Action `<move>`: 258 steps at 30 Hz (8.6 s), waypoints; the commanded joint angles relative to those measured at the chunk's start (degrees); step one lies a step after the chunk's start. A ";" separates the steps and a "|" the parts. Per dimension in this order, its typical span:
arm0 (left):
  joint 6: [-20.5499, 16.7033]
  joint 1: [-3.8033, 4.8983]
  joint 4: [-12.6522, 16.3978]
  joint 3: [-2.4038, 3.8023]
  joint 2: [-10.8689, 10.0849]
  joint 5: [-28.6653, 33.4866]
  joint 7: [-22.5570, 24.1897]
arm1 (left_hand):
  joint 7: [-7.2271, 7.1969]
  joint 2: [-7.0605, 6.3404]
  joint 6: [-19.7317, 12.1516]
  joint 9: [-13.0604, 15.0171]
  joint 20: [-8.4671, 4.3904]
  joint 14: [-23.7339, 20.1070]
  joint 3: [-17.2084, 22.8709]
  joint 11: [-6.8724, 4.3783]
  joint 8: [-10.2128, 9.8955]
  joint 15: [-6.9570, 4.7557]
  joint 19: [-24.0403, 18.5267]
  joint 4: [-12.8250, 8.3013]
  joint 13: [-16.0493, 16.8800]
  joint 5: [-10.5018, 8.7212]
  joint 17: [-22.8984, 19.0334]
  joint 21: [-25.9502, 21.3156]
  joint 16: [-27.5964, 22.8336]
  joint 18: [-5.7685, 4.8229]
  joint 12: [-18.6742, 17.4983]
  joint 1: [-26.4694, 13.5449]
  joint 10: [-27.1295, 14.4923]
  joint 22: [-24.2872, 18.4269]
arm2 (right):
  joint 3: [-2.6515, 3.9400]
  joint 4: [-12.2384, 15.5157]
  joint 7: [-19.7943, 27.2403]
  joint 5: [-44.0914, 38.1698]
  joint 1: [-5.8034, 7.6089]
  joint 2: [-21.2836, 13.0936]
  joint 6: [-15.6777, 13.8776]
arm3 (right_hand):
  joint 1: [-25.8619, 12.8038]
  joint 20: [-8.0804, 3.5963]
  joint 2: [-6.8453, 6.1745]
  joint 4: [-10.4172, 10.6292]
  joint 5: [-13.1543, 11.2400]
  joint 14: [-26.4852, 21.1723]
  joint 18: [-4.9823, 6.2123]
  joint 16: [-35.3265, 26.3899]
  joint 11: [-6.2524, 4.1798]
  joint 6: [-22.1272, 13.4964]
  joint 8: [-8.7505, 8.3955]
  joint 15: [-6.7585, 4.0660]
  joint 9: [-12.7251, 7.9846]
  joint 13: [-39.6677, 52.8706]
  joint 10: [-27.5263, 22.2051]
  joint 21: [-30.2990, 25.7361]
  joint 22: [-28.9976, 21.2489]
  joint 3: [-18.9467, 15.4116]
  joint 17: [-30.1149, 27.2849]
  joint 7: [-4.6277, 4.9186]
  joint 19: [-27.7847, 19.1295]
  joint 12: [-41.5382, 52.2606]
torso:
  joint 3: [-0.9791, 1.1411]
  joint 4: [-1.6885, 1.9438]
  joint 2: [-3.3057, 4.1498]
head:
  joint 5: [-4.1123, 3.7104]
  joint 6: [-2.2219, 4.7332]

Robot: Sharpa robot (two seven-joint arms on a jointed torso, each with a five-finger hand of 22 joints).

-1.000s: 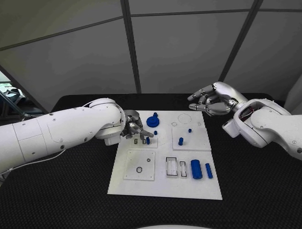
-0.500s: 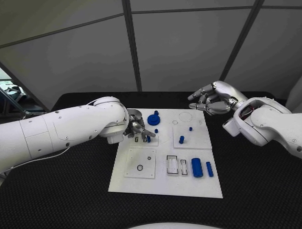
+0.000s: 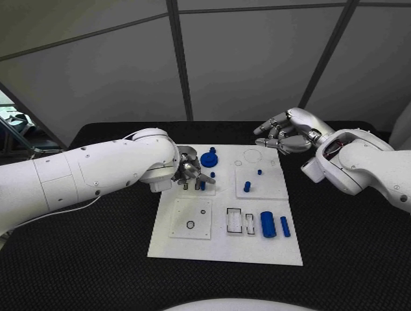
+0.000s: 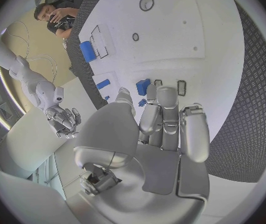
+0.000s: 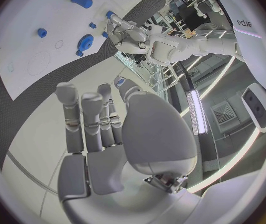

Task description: Assemble the parts on the task board

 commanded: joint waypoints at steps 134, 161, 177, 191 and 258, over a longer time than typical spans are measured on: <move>-9.46 -3.69 7.33 -0.11 -5.58 -11.32 -0.02 | -0.95 -10.20 -4.20 12.91 -1.07 0.49 53.58 -1.51 5.84 -1.26 1.99 -12.98 0.13 -0.05 1.95 0.51 -1.66 -9.16 -1.32 0.06 1.12 6.86 | 0.00 -0.77 0.45 -2.01 0.10 -0.25 2.01 | 0.00 -0.07 0.59 0.27 1.16 0.40 0.52 -1.18 -0.01 0.04 -0.40 -0.21 -0.06 -0.38 -0.45 -0.87 -0.35 0.39 -0.36 0.26 0.54 -0.20 | 0.00 0.01 0.07 | 0.88 -2.44; -8.60 -3.69 6.72 -0.10 -4.83 -10.22 -0.63 | -1.59 -11.14 -3.23 13.88 -1.19 0.59 53.99 -1.90 6.45 -1.47 2.25 -12.31 0.39 -0.04 2.13 0.76 -1.67 -9.27 -1.07 -4.50 1.59 7.44 | 0.00 -0.63 0.43 -2.01 0.11 -0.27 2.13 | -0.04 -0.08 0.61 0.31 1.19 0.42 0.52 -1.39 -0.01 0.08 -0.39 -0.21 -0.05 -0.50 -0.47 -0.95 -0.40 0.40 -0.50 0.26 0.58 -0.27 | 0.08 -0.03 0.12 | 0.78 -2.52; -8.99 -3.68 5.73 -0.09 -3.67 -10.08 -0.98 | -2.04 -11.73 -1.49 14.37 -1.47 0.69 48.66 -2.24 6.34 -1.72 3.06 -9.32 1.47 -0.25 2.33 1.66 -1.71 -9.60 -0.04 -10.28 2.25 8.95 | 0.01 -0.50 0.57 -2.01 0.11 -0.11 1.74 | -0.12 -0.08 0.61 0.37 1.19 0.41 0.57 -1.51 0.00 0.09 -0.40 -0.21 -0.05 -0.55 -0.49 -1.16 -0.61 0.38 -0.59 0.27 0.47 -0.30 | 0.00 -0.01 0.14 | 0.52 -2.57; -8.12 -3.68 5.25 -0.09 -3.23 -10.07 -1.39 | -2.19 -11.49 -0.84 15.00 -1.55 0.75 44.25 -2.33 6.44 -1.79 3.50 -7.98 2.08 -0.28 2.45 2.20 -1.73 -9.79 0.55 -11.53 2.57 9.82 | 0.01 -0.45 1.13 -1.70 0.11 -0.17 0.54 | -0.27 -0.08 0.62 0.51 1.49 0.41 0.60 -1.78 0.00 0.10 -0.41 -0.20 -0.05 -0.81 -0.62 -1.43 -0.84 0.38 -0.73 0.26 0.40 -0.51 | 0.05 0.00 0.07 | 0.39 -2.84; 8.37 0.96 -18.15 5.30 4.42 -9.81 2.35 | 0.44 -5.05 -2.18 8.53 -0.05 0.65 10.62 -0.09 -3.02 -0.14 0.30 0.35 -4.95 -0.16 2.59 -3.40 -2.65 -8.26 -5.85 -5.23 -2.36 4.26 | 0.00 -1.60 1.27 -1.28 0.10 0.50 0.82 | -0.18 -0.08 0.58 0.58 2.00 0.34 0.72 -2.93 -0.05 0.09 -0.49 -0.23 -0.05 -1.78 -1.16 -2.32 -1.53 0.53 -1.36 0.22 0.22 -1.32 | 0.02 -0.10 0.37 | 1.20 -2.20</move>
